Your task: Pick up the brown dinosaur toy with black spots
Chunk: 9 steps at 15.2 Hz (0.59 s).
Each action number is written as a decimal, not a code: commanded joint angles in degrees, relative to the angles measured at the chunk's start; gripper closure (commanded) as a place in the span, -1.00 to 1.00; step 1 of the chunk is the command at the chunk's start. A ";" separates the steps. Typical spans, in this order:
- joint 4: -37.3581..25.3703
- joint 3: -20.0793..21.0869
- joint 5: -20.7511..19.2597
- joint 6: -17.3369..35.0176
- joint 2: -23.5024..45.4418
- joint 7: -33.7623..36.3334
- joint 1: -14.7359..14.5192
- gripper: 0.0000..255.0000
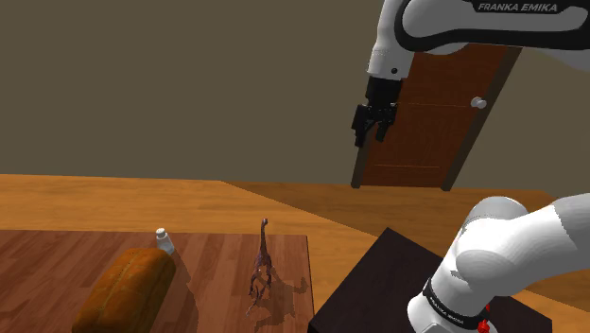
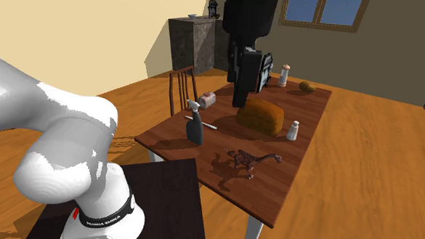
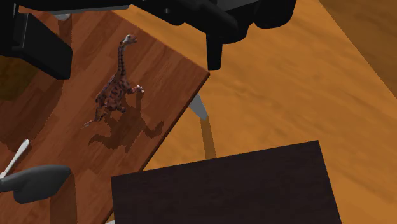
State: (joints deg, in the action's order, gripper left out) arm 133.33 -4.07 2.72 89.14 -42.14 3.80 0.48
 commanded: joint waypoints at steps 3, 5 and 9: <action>2.97 1.57 0.85 3.83 0.45 1.95 -0.31 -1.00; 5.63 3.17 1.71 7.76 1.30 3.86 -0.67 -1.00; 9.97 6.38 3.35 15.90 4.25 7.66 -1.51 -1.00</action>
State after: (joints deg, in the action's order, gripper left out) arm 142.08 1.39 5.58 102.74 -38.63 10.35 -0.76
